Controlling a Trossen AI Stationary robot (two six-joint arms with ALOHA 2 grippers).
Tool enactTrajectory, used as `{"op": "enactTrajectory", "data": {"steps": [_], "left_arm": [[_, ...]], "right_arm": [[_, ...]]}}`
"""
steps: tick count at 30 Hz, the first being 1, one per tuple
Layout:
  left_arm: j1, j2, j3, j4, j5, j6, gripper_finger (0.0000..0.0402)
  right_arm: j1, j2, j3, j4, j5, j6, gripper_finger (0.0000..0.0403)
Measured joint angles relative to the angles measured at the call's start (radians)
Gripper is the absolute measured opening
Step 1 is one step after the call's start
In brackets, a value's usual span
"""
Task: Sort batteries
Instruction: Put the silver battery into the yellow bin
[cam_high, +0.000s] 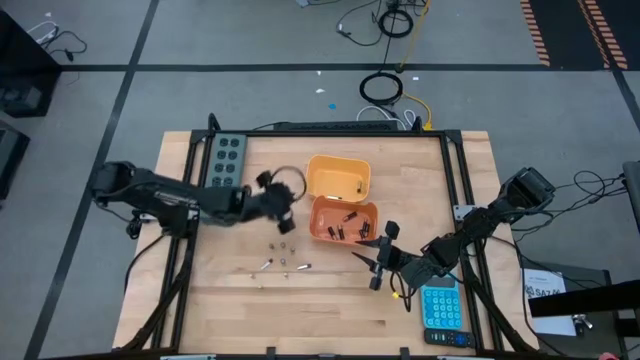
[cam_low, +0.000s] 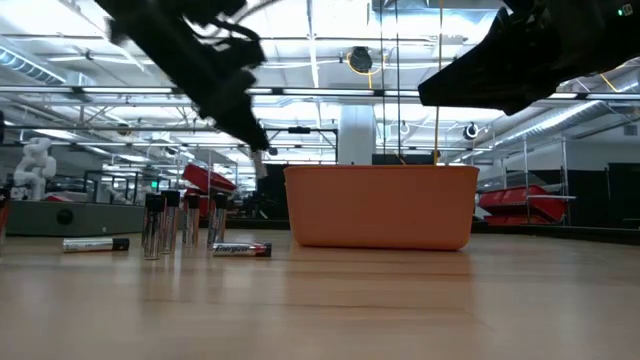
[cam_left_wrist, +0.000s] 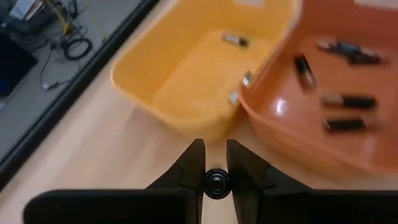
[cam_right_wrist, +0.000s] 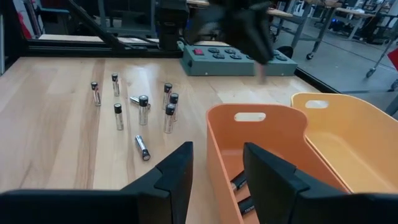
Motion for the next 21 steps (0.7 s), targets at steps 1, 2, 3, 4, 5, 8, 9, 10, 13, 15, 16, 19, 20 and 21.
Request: {"op": "enactTrajectory", "data": {"steps": [1, 2, 3, 4, 5, 8, 9, 10, 13, 15, 16, 19, 20, 21], "left_arm": [[0.034, 0.011, 0.000, 0.044, 0.038, 0.033, 0.0053], [0.065, 0.021, 0.000, 0.087, 0.069, 0.057, 0.0053], [0.091, 0.028, 0.000, 0.132, 0.105, 0.075, 0.0053], [0.114, 0.032, 0.000, 0.164, 0.144, 0.088, 0.0053], [0.137, 0.035, 0.000, 0.193, 0.183, 0.093, 0.0053], [0.182, 0.037, 0.000, 0.232, 0.260, 0.094, 0.0053], [0.192, 0.037, 0.000, 0.238, 0.265, 0.094, 0.0053], [0.203, 0.037, 0.000, 0.247, 0.269, 0.094, 0.0053], [0.229, 0.052, 0.000, 0.317, 0.308, 0.094, 0.0053], [0.238, 0.076, 0.000, 0.382, 0.343, 0.081, 0.0053], [0.242, 0.091, 0.000, 0.419, 0.352, 0.072, 0.0053], [0.242, 0.143, 0.001, 0.498, 0.355, 0.069, 0.0081], [0.242, 0.158, 0.001, 0.506, 0.355, 0.069, 0.0098], [0.242, 0.169, 0.002, 0.501, 0.355, 0.069, 0.0117]], "right_arm": [[0.000, 0.000, 0.000, -0.003, 0.000, 0.005, 0.0132], [0.000, 0.000, 0.000, -0.007, 0.000, 0.009, 0.0132], [0.000, 0.000, 0.000, -0.008, 0.000, 0.011, 0.0132], [0.000, 0.000, 0.000, -0.009, 0.000, 0.012, 0.0132], [0.000, 0.000, 0.000, -0.012, 0.000, 0.016, 0.0132], [0.000, 0.000, 0.000, -0.018, 0.000, 0.019, 0.0132], [0.000, 0.000, 0.000, -0.016, 0.000, 0.019, 0.0132], [0.000, 0.000, 0.000, -0.015, 0.000, 0.019, 0.0132], [-0.005, 0.000, 0.000, -0.015, 0.000, 0.016, 0.0132], [-0.010, 0.000, 0.000, -0.015, 0.000, 0.018, 0.0132], [-0.013, 0.000, 0.000, -0.015, 0.000, 0.018, 0.0132], [-0.013, 0.000, 0.000, -0.015, 0.000, 0.018, 0.0132], [-0.013, 0.000, 0.000, -0.015, 0.000, 0.019, 0.0132], [-0.013, 0.000, 0.000, -0.015, 0.000, 0.020, 0.0132]]}}
